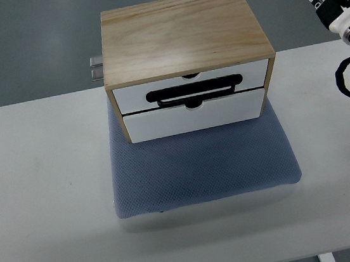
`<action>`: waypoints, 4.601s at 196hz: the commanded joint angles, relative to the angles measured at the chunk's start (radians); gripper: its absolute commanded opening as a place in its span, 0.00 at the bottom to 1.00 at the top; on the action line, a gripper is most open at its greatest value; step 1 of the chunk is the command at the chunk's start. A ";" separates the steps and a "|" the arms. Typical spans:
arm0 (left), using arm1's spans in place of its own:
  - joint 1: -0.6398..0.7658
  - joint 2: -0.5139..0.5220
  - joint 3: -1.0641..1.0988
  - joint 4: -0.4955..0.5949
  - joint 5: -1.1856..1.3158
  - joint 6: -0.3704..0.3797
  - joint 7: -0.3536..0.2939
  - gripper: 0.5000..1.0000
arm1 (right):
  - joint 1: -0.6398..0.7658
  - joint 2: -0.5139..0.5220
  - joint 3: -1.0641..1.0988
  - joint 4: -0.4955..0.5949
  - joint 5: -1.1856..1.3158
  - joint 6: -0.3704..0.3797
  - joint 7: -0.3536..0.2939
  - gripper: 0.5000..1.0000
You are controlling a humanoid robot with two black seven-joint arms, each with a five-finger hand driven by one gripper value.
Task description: Open wood drawer with right hand
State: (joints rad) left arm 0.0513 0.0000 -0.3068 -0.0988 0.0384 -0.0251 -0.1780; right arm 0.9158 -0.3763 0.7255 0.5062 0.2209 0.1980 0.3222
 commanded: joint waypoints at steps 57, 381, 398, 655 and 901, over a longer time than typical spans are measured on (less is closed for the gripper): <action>-0.001 0.000 0.031 -0.001 0.000 0.005 -0.002 1.00 | 0.000 0.004 0.000 0.000 0.000 0.000 0.000 0.89; -0.001 0.000 0.029 -0.004 0.000 0.005 -0.002 1.00 | 0.147 -0.118 -0.250 0.055 -0.064 -0.014 -0.003 0.89; -0.001 0.000 0.029 -0.004 0.000 0.005 -0.002 1.00 | 0.201 -0.170 -0.334 0.078 -0.081 -0.014 -0.005 0.89; -0.001 0.000 0.029 -0.004 0.000 0.005 -0.002 1.00 | 1.144 -0.081 -1.339 0.563 -0.805 0.413 -0.015 0.88; -0.001 0.000 0.031 -0.004 0.000 0.005 -0.002 1.00 | 1.052 -0.018 -1.344 0.750 -0.634 0.344 -0.301 0.88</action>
State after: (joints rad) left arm 0.0506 0.0000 -0.2766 -0.1028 0.0384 -0.0199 -0.1795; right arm 1.9746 -0.4065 -0.6125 1.2574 -0.4126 0.5685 0.0217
